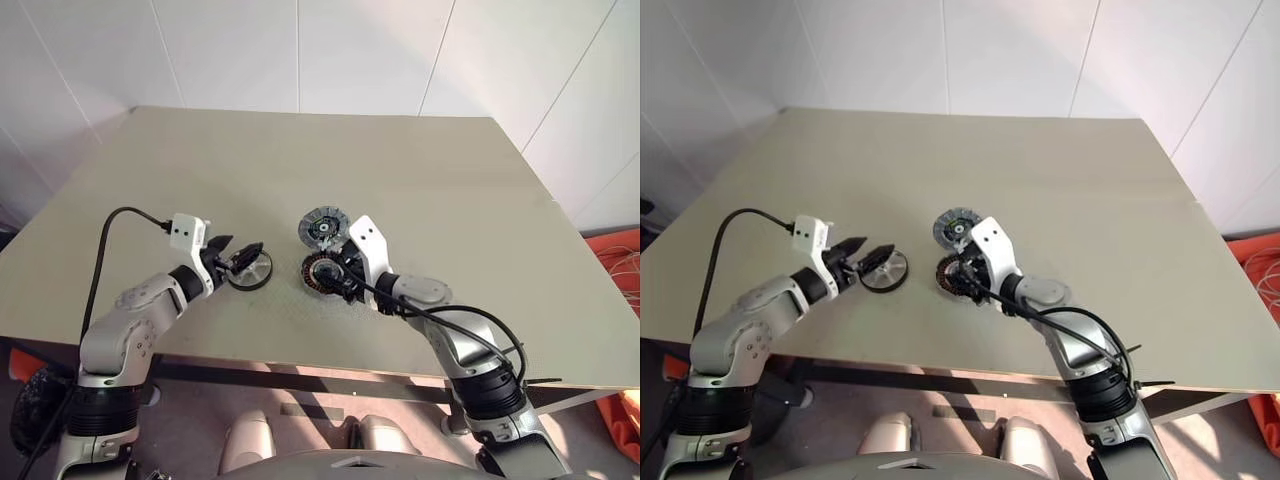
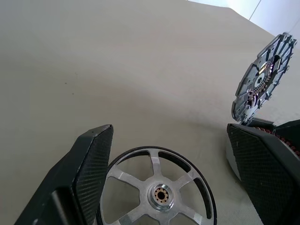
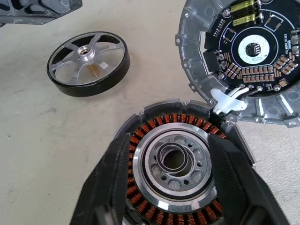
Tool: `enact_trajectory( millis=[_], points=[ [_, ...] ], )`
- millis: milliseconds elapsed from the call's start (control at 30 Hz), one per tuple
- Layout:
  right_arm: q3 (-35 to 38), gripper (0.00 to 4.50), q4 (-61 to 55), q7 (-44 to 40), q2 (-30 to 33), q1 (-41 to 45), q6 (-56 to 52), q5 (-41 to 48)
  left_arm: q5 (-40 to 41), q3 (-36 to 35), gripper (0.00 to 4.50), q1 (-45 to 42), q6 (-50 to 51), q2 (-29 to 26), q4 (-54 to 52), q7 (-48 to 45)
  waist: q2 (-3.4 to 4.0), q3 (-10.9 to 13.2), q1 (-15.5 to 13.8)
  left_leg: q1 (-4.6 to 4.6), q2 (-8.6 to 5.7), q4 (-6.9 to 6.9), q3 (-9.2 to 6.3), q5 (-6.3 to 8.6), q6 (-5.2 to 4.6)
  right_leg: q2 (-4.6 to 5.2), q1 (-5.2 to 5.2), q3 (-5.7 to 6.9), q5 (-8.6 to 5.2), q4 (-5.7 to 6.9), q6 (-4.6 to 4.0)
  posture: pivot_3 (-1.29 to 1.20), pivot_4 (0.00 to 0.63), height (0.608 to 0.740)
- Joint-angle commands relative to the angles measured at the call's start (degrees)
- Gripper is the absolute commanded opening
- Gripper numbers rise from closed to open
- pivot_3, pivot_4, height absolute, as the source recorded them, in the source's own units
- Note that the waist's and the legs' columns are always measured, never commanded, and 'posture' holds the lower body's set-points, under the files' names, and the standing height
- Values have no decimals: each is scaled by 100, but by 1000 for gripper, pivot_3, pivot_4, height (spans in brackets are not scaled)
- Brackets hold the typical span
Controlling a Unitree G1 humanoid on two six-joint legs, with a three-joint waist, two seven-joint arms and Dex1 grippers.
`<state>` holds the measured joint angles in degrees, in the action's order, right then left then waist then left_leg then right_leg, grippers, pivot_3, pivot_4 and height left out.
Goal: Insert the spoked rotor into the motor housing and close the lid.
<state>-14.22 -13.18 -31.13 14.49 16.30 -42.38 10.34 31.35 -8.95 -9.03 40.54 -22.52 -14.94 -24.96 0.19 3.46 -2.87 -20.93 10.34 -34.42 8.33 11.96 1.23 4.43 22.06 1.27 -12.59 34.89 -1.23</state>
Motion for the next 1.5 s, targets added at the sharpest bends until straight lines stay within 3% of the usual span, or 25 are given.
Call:
enact_trajectory(
  millis=[33,200,300,600,633,1500],
  points=[
    [30,3866,-69,47,-24,145,154,15,40,-96,4119,-69,-38,-56,-259,18,0,0,0,0,0,0,0,0,0,0,0,0,0,0,0,0,0,740],
    [147,3866,-120,197,-2,242,330,-76,47,-79,4119,-102,-27,-47,-257,30,0,0,0,0,0,0,0,0,0,0,0,0,0,0,0,0,0,740],
    [181,3261,-202,201,5,262,287,-17,40,-58,4119,-119,-33,-32,-239,31,0,0,1,0,0,0,0,-1,1,0,0,0,0,1,0,0,0,740],
    [181,149,-178,91,-24,250,56,181,48,-58,4119,-124,-31,-21,-226,25,0,0,1,0,0,0,0,-1,1,0,0,0,0,1,0,0,0,740],
    [169,31,-157,41,-26,258,29,222,47,-56,4119,-120,-31,-19,-223,25,0,0,0,0,0,0,0,-1,1,0,0,0,0,1,0,0,0,740],
    [-198,31,-285,-153,371,547,-603,146,36,-109,4119,-9,-60,-10,-217,90,0,0,-2,1,0,0,-1,-2,3,0,-1,0,0,3,0,0,0,740]
  ],
)
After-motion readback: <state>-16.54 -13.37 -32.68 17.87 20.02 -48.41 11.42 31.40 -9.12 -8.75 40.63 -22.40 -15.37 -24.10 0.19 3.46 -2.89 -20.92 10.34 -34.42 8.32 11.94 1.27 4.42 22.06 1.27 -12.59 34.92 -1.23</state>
